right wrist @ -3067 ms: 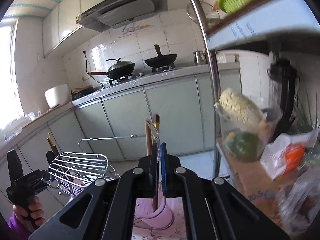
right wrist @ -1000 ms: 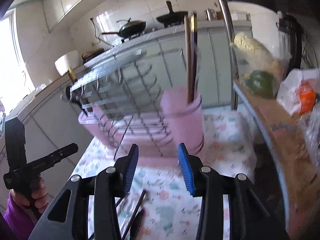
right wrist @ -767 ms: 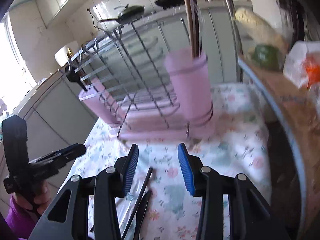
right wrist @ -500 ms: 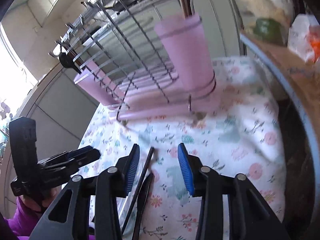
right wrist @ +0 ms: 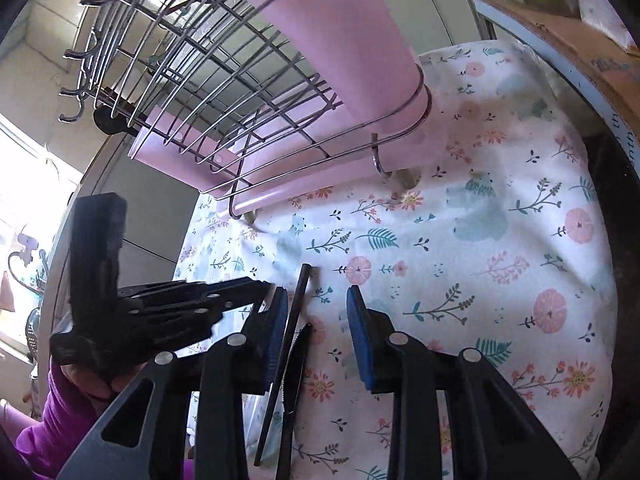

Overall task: Organize utensils
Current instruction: 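Grasp a dark chopstick with the left gripper while the right grasps another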

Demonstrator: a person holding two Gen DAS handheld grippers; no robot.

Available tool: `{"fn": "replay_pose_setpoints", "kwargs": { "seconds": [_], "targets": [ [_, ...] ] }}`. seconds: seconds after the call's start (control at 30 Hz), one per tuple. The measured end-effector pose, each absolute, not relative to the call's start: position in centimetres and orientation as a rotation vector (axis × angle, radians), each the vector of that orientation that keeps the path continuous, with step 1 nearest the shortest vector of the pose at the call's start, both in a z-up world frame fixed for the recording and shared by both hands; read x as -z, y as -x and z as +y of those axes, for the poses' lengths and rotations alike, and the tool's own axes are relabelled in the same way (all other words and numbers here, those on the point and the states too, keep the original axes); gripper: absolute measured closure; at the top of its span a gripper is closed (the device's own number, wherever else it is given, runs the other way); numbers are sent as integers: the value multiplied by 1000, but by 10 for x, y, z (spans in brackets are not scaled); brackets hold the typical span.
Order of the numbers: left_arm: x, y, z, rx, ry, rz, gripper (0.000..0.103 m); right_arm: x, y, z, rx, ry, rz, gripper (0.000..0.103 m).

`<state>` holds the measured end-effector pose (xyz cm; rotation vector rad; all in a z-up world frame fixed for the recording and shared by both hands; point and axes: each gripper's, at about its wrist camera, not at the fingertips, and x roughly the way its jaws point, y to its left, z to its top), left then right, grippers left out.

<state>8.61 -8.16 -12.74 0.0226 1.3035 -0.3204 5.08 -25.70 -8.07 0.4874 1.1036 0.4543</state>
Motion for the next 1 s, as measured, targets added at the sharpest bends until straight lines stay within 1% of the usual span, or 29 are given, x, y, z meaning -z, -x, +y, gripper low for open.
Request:
{"fn": "replay_pose_setpoints", "kwargs": {
  "seconds": [0.1, 0.2, 0.23, 0.33, 0.47, 0.7, 0.87, 0.93, 0.97, 1.0],
  "targets": [
    [129, -89, -85, 304, -47, 1304, 93, 81, -56, -254, -465, -494, 1118, 73],
    [131, -93, -85, 305, -36, 1320, 93, 83, -63, -247, -486, -499, 1146, 73],
    [130, -95, -85, 305, -41, 1320, 97, 83, -63, -246, -491, -497, 1152, 73],
    [131, -101, -79, 315, -19, 1315, 97, 84, -72, -234, -511, -488, 1191, 73],
    [122, -101, -56, 336, 82, 1285, 97, 89, -82, -221, -506, -470, 1238, 73],
    [95, -94, -14, 346, 212, 1175, 97, 103, -97, -201, -446, -406, 1291, 73],
    [79, -87, 6, 346, 240, 1109, 97, 110, -102, -186, -418, -356, 1315, 73],
    [73, -84, 11, 347, 251, 1091, 97, 112, -103, -181, -409, -341, 1315, 77],
    [71, -83, 15, 347, 256, 1083, 97, 113, -103, -179, -400, -330, 1316, 87],
    [69, -80, 15, 345, 259, 1076, 97, 115, -104, -177, -387, -315, 1323, 94]
  ]
}}
